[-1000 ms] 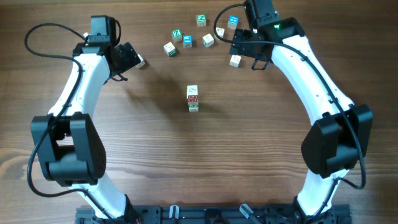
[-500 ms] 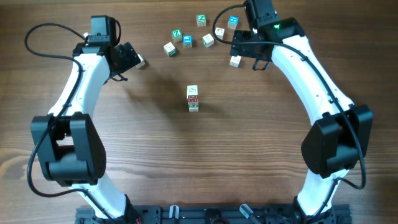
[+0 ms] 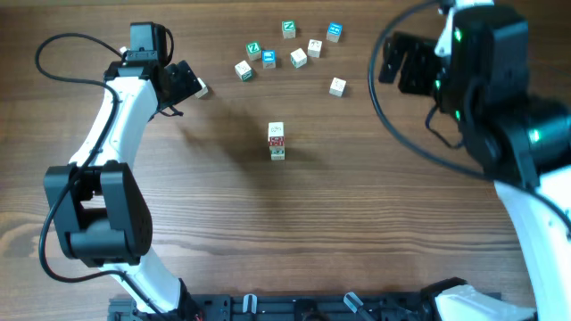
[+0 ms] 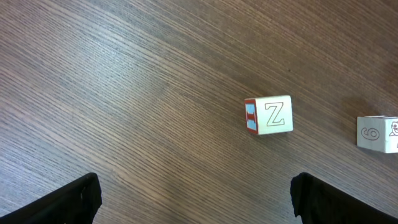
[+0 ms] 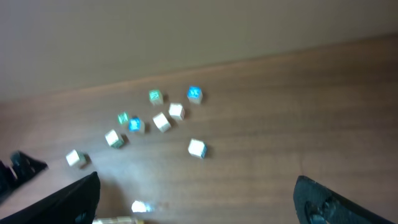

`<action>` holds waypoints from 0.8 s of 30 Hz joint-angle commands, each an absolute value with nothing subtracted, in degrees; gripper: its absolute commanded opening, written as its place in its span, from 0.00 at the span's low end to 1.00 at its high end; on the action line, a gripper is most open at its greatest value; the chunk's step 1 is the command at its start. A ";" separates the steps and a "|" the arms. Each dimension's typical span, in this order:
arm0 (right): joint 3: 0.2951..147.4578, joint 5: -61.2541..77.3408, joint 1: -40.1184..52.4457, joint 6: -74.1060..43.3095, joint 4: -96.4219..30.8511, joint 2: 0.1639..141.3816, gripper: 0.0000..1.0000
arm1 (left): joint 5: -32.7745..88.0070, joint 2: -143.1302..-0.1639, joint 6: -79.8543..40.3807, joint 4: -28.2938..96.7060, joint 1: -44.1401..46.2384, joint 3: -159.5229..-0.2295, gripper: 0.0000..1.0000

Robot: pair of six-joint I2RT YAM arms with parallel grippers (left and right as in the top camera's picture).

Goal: Form a tower

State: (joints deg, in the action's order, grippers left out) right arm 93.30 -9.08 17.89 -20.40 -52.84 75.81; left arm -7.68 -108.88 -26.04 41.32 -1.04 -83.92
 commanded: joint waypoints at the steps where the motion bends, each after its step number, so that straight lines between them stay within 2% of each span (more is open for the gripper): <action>1: 80.23 -9.19 17.58 -19.18 -46.61 71.46 1.00 | -8.03 -109.58 -25.78 41.32 -1.02 -83.57 1.00; 7: 57.12 -7.79 17.58 -16.29 -21.78 69.84 1.00 | -8.03 -109.58 -25.78 41.32 -1.02 -83.57 1.00; 18: 34.30 1.83 11.97 -16.47 -4.21 64.18 1.00 | -8.03 -109.58 -25.78 41.32 -1.02 -83.57 1.00; 24: 14.41 3.53 11.97 -16.49 16.49 53.36 1.00 | -8.03 -109.58 -25.78 41.32 -1.02 -83.55 1.00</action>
State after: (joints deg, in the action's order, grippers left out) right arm 19.38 2.00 12.05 -17.17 12.29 56.71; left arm -7.68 -108.88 -26.04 41.28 -1.02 -83.92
